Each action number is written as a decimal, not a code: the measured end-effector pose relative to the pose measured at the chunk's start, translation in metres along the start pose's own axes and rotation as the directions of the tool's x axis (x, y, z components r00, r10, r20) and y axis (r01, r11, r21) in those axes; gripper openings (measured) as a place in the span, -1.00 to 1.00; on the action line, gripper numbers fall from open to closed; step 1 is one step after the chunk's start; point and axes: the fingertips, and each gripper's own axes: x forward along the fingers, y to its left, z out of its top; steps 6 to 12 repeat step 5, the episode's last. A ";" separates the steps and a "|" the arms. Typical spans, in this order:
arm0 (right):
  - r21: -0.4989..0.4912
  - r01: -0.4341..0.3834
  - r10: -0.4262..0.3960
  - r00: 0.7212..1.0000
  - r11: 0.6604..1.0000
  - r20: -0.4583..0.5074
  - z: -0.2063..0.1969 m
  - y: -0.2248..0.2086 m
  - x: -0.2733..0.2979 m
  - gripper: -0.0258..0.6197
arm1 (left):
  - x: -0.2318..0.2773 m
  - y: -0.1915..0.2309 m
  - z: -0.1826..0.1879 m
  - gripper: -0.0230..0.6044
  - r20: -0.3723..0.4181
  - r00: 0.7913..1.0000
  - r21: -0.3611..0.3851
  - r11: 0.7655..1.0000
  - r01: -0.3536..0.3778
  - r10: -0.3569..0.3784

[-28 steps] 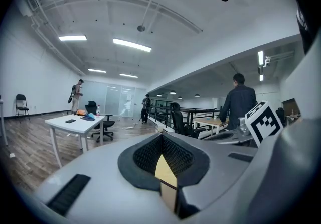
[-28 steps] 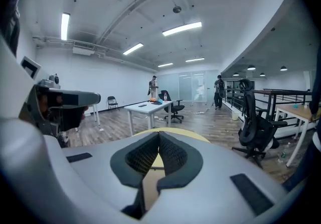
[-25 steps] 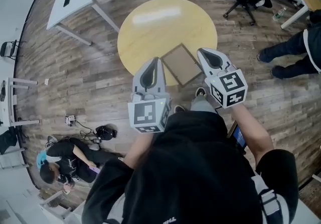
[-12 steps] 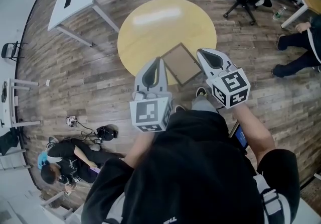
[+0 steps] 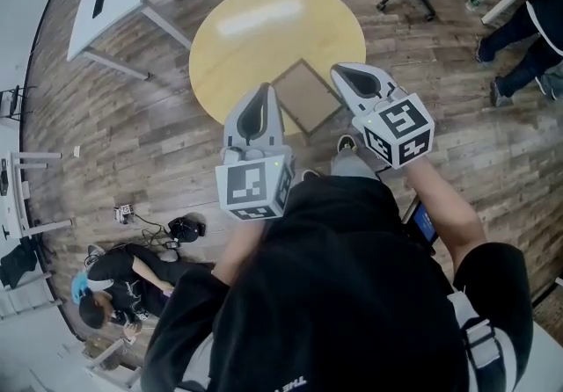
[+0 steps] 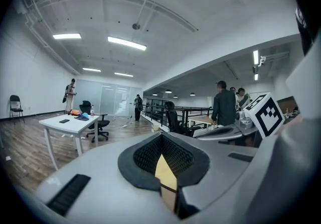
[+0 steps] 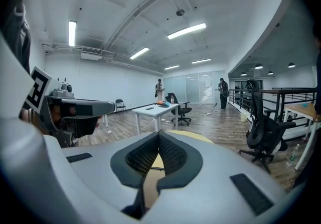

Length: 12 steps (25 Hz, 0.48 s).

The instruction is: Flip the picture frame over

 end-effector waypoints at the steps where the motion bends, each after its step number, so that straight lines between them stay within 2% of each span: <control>1: 0.000 -0.002 0.002 1.000 1.000 0.000 0.000 -0.001 0.000 -0.86 | 0.001 0.000 0.000 -0.86 -0.001 1.000 0.002 1.000 0.001 -0.001; 12: 0.006 -0.007 0.007 1.000 1.000 0.001 -0.001 -0.004 0.001 -0.86 | 0.004 -0.001 -0.004 -0.86 -0.008 1.000 0.008 1.000 0.004 -0.004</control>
